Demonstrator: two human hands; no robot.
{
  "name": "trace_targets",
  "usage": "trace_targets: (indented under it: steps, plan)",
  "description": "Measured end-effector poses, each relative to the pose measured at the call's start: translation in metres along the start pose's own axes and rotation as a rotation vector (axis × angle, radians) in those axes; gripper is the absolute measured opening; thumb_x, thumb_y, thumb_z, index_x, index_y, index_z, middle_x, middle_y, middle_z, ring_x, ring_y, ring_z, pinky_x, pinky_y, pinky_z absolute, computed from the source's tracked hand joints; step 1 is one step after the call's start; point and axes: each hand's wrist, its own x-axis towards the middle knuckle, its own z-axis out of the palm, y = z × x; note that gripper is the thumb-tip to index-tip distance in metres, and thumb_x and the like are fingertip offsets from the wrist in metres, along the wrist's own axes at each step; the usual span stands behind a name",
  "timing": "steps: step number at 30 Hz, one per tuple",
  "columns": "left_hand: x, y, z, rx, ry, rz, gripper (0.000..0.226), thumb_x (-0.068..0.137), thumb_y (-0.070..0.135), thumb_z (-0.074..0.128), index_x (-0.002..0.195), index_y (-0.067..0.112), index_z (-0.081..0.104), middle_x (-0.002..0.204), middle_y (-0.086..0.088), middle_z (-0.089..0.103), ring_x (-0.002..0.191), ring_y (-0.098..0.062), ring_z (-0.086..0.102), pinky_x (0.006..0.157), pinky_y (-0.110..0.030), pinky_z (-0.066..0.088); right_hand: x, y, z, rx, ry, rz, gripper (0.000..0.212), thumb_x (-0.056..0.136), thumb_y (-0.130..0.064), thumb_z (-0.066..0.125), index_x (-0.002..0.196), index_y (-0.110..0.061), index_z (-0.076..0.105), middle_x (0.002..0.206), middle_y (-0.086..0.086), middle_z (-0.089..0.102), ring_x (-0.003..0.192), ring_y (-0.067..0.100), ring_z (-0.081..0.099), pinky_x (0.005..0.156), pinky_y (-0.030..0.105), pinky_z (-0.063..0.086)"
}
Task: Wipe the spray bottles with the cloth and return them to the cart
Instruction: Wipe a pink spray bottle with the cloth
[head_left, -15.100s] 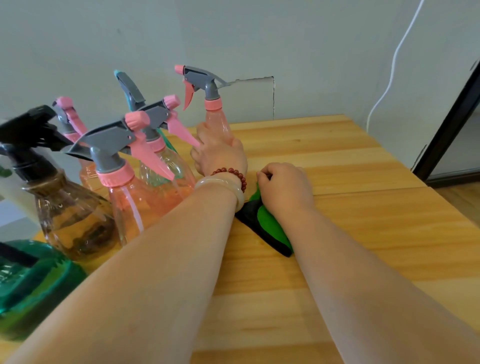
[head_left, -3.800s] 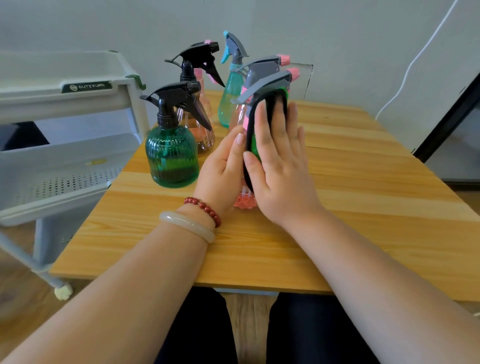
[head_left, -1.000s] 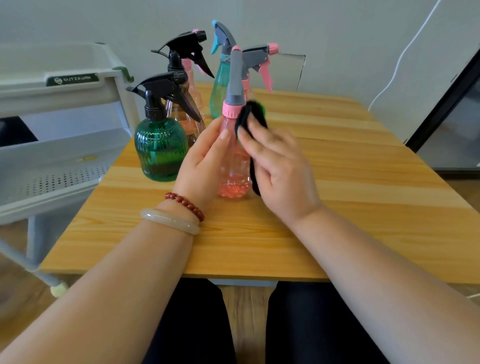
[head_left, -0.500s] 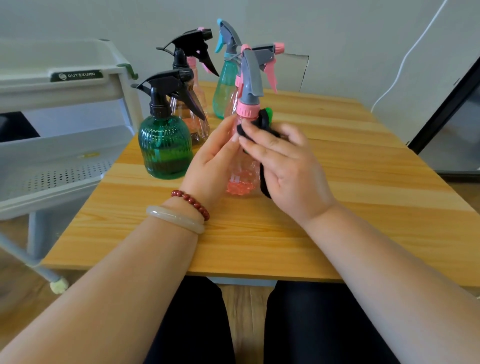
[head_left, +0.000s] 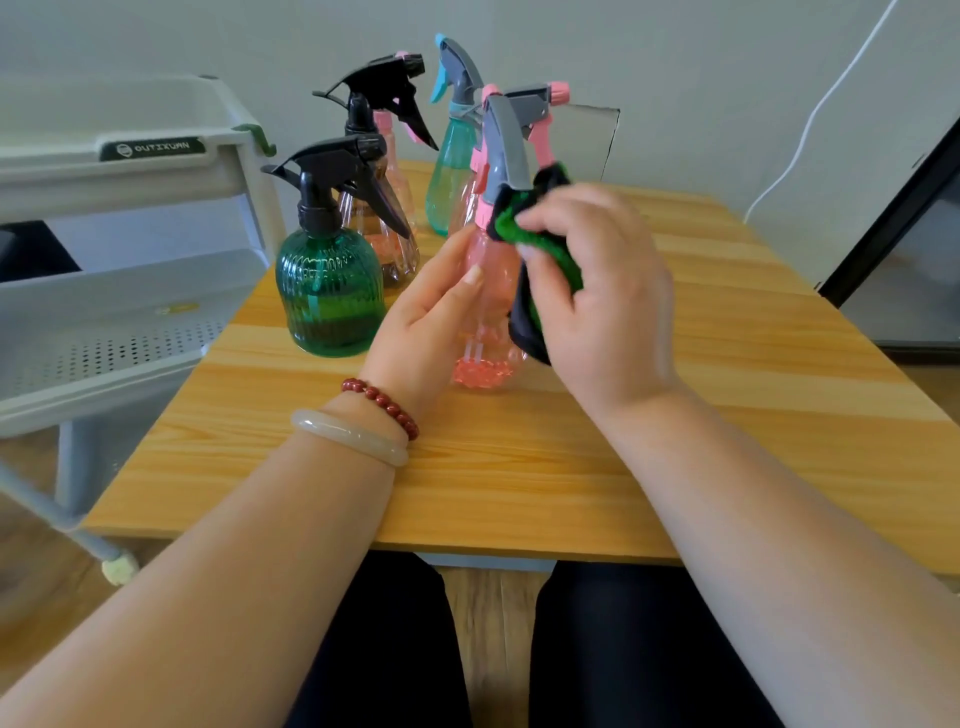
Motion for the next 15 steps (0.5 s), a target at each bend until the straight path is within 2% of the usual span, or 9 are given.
trace_targets:
  steps: [2,4,6,8,11,13,15]
  plan:
    - [0.000,-0.001,0.000,0.013,-0.007,0.003,0.039,0.104,0.025,0.041,0.141,0.034,0.037,0.147,0.010,0.045,0.127,0.006,0.044,0.099,-0.003,0.035,0.010,-0.007,0.005,0.014,0.067,0.010,0.011,0.088,0.000,0.064,0.096,0.001,0.071,0.099,0.013,0.067,0.095,0.025,0.061,0.088,0.025,0.045]
    - [0.003,-0.002,-0.002,0.037,-0.017,0.007,0.043,0.104,0.024,0.041,0.147,0.025,0.038,0.148,0.007,0.044,0.126,0.006,0.044,0.098,-0.003,0.036,0.003,-0.008,0.013,0.016,0.047,0.018,0.011,0.088,0.000,0.065,0.096,0.000,0.073,0.100,0.013,0.067,0.093,0.030,0.062,0.084,0.030,0.047]
    - [0.007,-0.006,-0.006,0.038,-0.016,0.011,0.039,0.104,0.022,0.041,0.143,0.029,0.041,0.142,0.011,0.048,0.115,0.016,0.048,0.094,-0.002,0.038,-0.012,-0.003,0.017,0.033,-0.023,0.023,0.013,0.087,0.002,0.065,0.096,0.000,0.073,0.099,0.013,0.066,0.092,0.031,0.062,0.084,0.032,0.048]
    - [0.009,-0.009,-0.007,0.031,0.006,0.019,0.036,0.104,0.021,0.043,0.137,0.035,0.044,0.136,0.017,0.052,0.113,0.021,0.049,0.095,-0.003,0.039,-0.029,0.004,0.015,0.045,-0.095,0.069,0.016,0.084,0.005,0.066,0.096,-0.001,0.074,0.100,0.011,0.067,0.094,0.029,0.061,0.087,0.030,0.046]
    - [0.010,-0.013,-0.008,0.070,0.060,0.047,0.040,0.103,0.020,0.048,0.141,0.031,0.047,0.134,0.010,0.059,0.118,0.004,0.055,0.100,-0.016,0.045,-0.039,0.008,0.008,0.064,-0.158,0.161,0.017,0.082,0.006,0.067,0.095,-0.003,0.074,0.099,0.008,0.067,0.095,0.022,0.061,0.089,0.020,0.043]
    - [0.011,-0.016,-0.008,0.108,0.084,0.066,0.041,0.097,0.029,0.056,0.137,0.037,0.049,0.123,0.002,0.064,0.104,-0.006,0.061,0.090,-0.021,0.052,-0.031,0.004,0.003,0.074,-0.117,0.176,0.013,0.084,0.002,0.067,0.095,-0.003,0.073,0.098,0.008,0.066,0.094,0.018,0.060,0.088,0.015,0.041]
    - [0.012,-0.016,-0.007,0.111,0.099,0.078,0.040,0.089,0.039,0.060,0.128,0.046,0.049,0.113,-0.001,0.062,0.096,-0.007,0.059,0.086,-0.023,0.052,-0.011,-0.003,-0.001,0.069,-0.008,0.145,0.010,0.086,0.000,0.067,0.094,-0.001,0.073,0.097,0.010,0.066,0.094,0.017,0.058,0.089,0.012,0.039]
